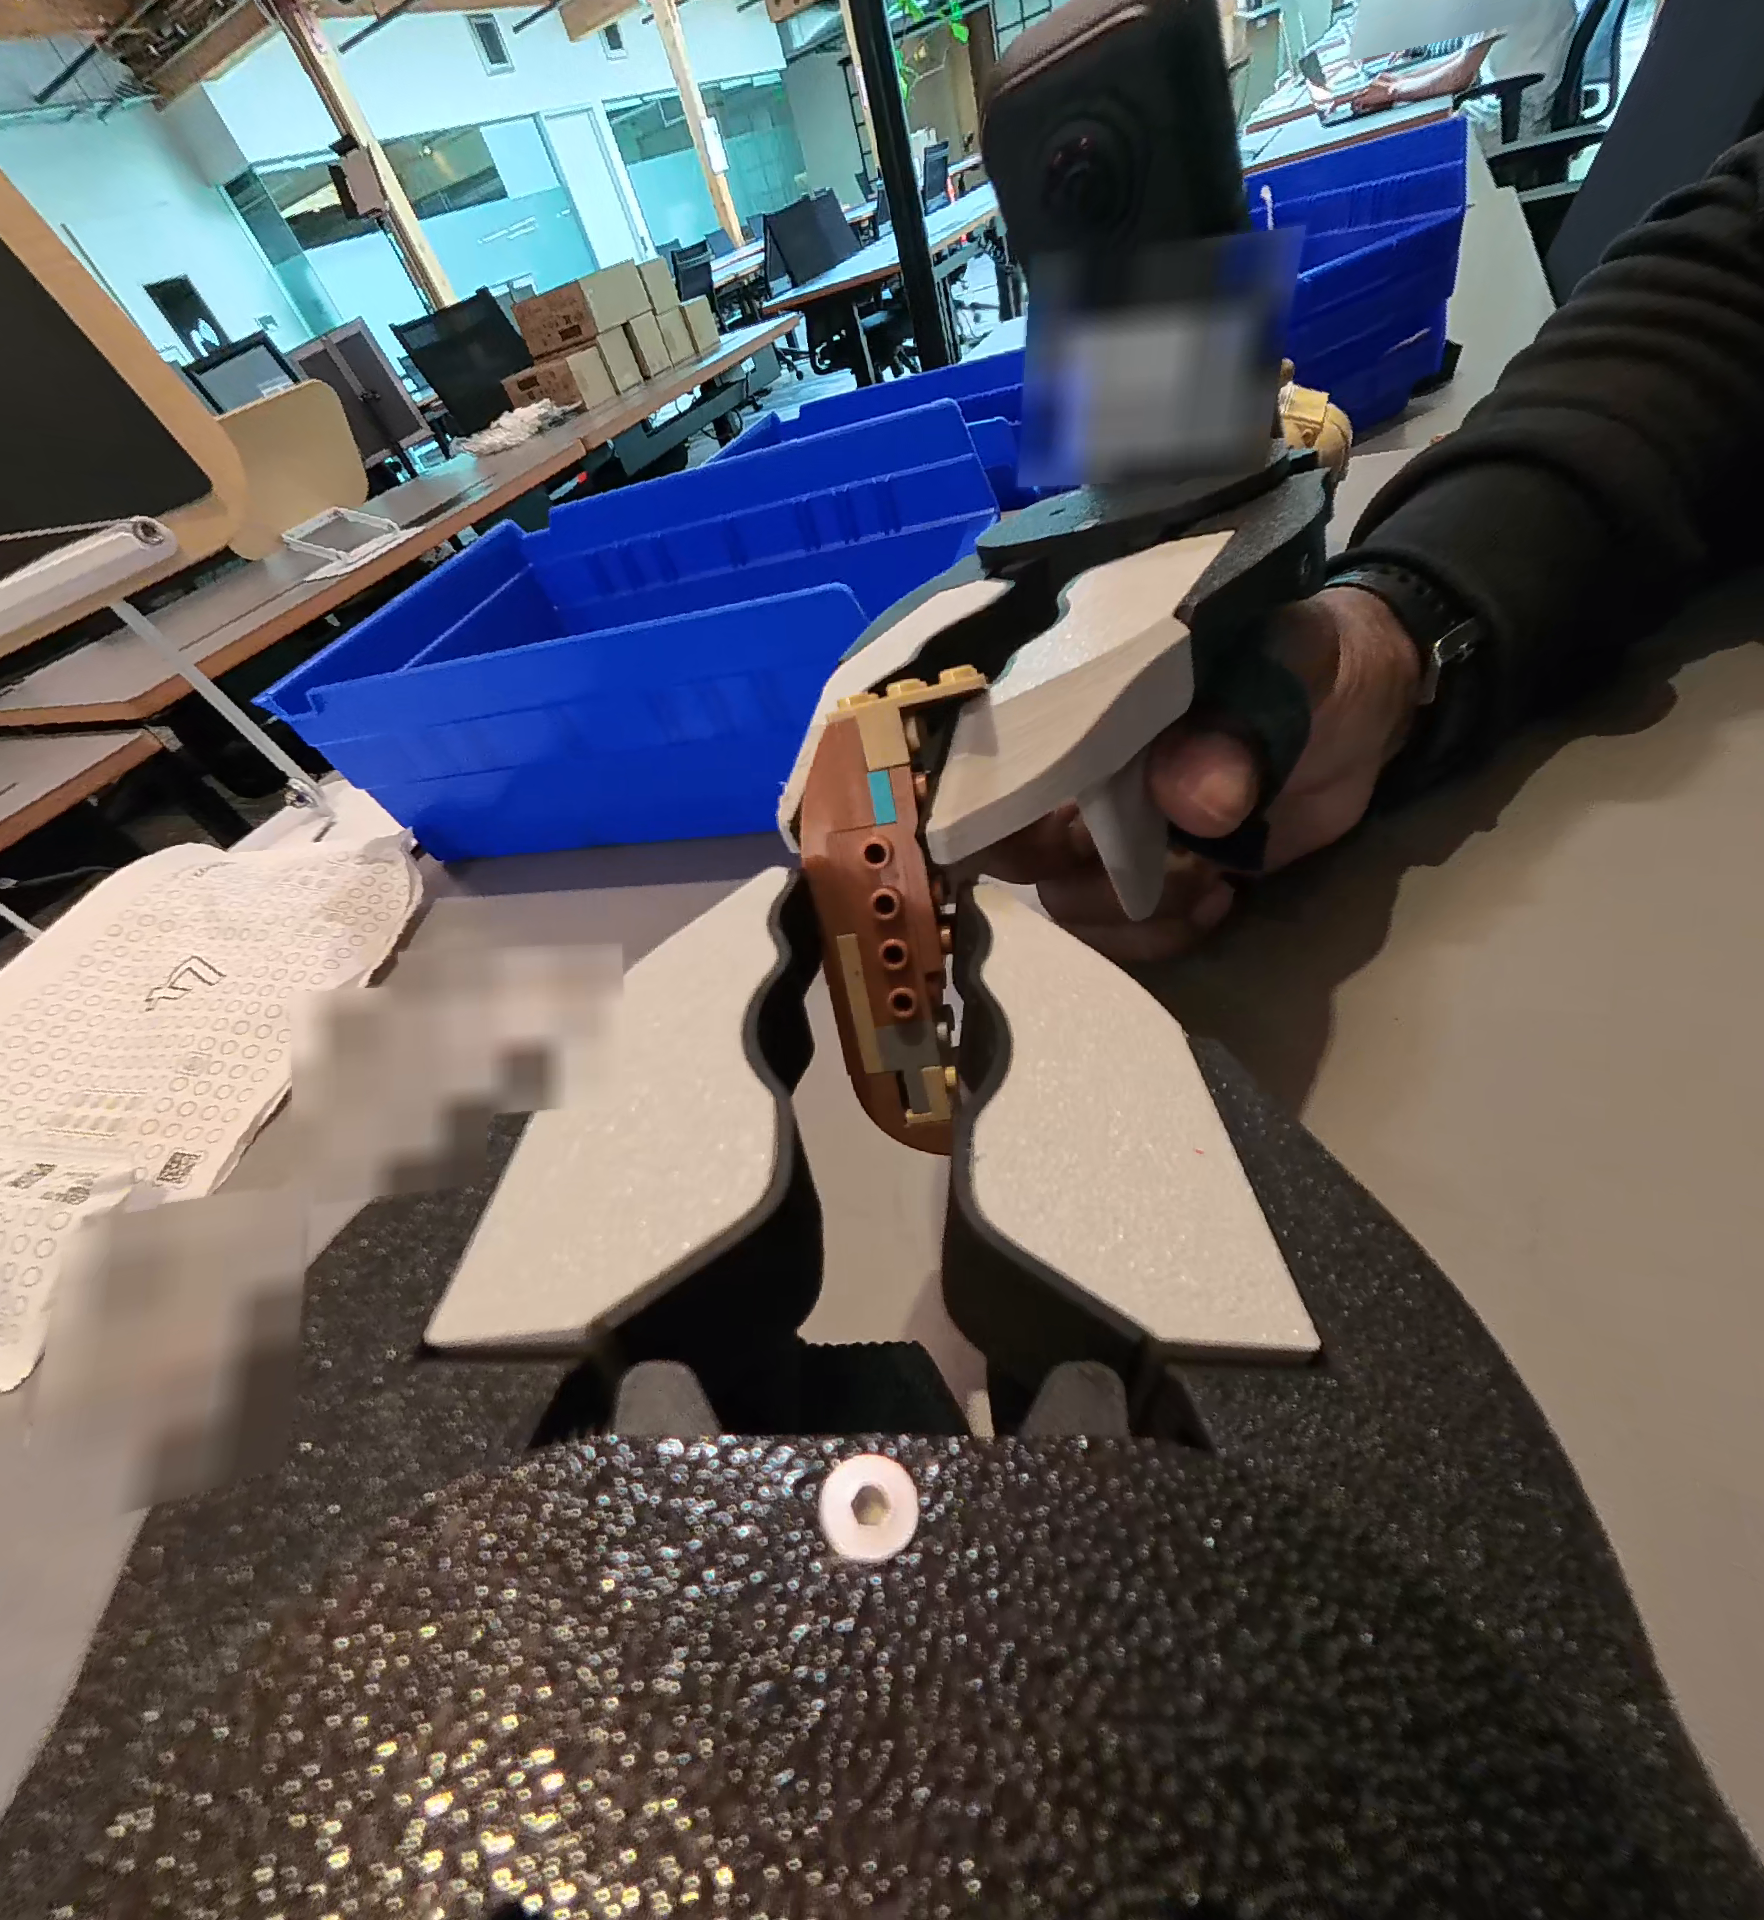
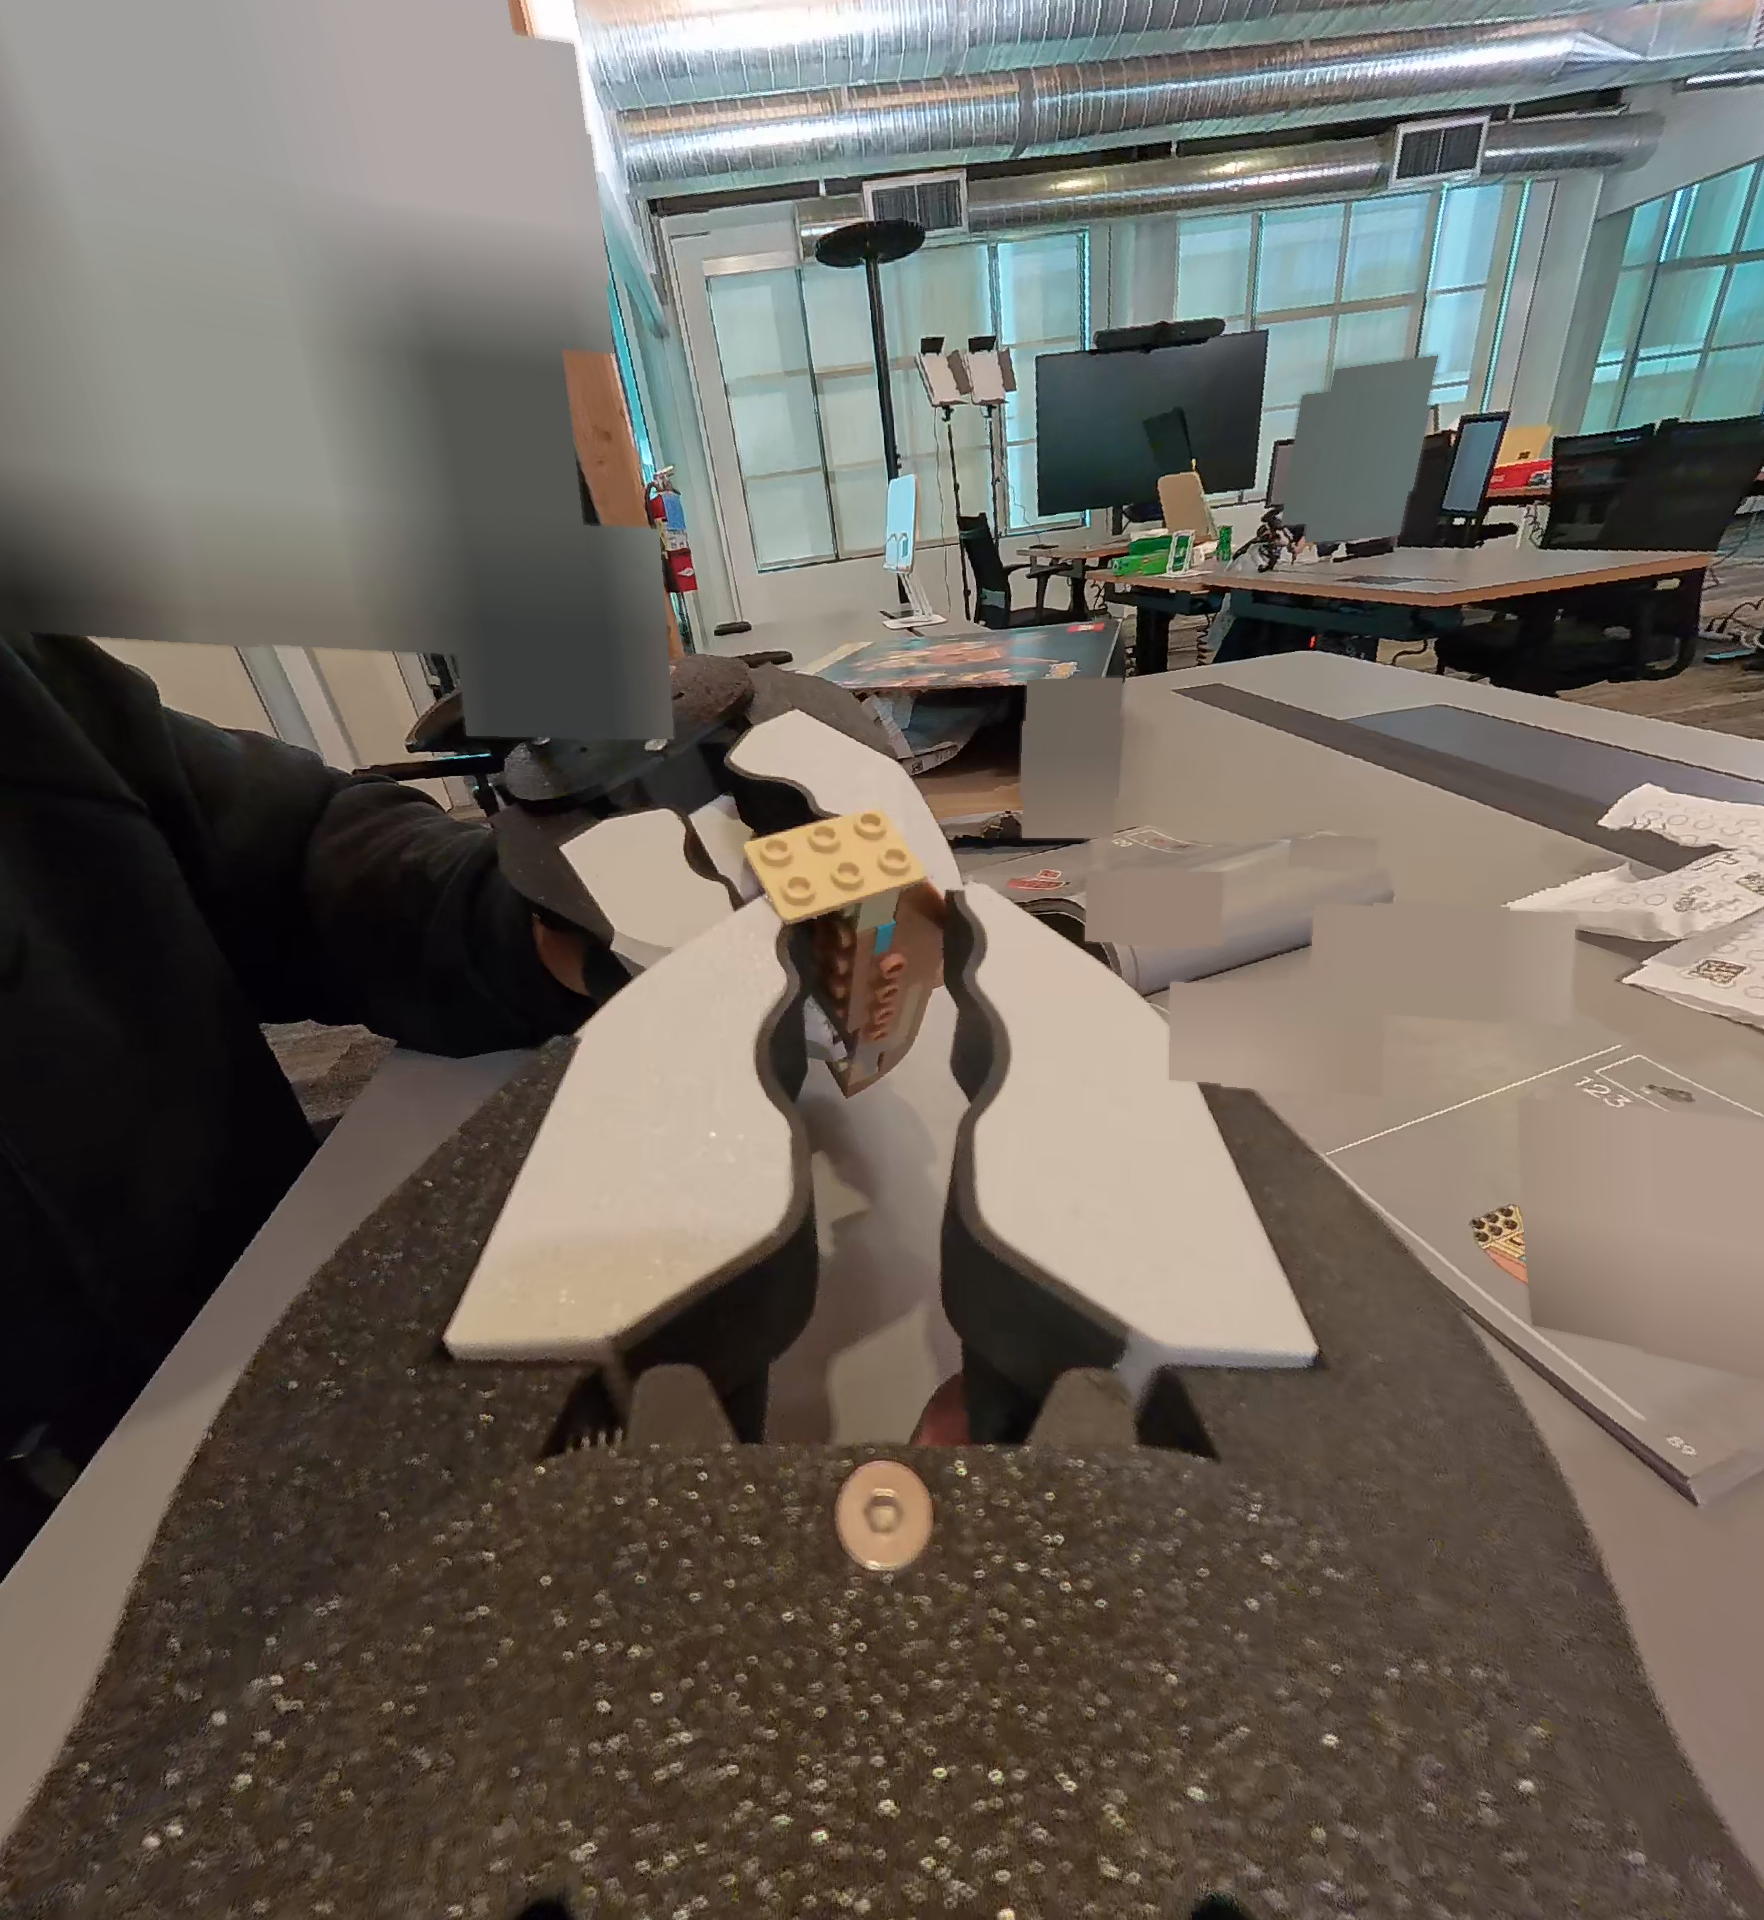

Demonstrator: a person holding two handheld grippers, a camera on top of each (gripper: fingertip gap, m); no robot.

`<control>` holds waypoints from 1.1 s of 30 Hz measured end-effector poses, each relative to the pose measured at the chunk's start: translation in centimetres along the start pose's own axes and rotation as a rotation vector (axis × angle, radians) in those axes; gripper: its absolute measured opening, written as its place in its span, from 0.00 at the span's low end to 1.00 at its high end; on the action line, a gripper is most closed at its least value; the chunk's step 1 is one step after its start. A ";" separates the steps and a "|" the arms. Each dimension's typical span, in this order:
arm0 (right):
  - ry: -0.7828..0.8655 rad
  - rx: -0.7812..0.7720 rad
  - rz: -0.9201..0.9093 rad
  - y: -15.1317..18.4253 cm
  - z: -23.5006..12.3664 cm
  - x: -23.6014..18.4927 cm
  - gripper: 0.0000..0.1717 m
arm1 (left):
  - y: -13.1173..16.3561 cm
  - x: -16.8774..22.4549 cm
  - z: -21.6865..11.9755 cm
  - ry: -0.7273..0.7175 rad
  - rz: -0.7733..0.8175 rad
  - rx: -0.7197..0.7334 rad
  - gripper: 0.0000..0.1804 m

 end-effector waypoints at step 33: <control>0.035 -0.049 -0.114 0.1 -0.3 0.7 0.11 | 1.1 -1.2 -0.2 0.088 -0.334 -0.015 0.13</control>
Point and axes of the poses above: each gripper's, where its closed fingertips meet, z out along the fingers, y out of its underside, x = y × z across the jaws, the point moved 7 cm from there along -z, back along the fingers, and after that the axes turned 12 degrees about x, right-handed, at the moved point
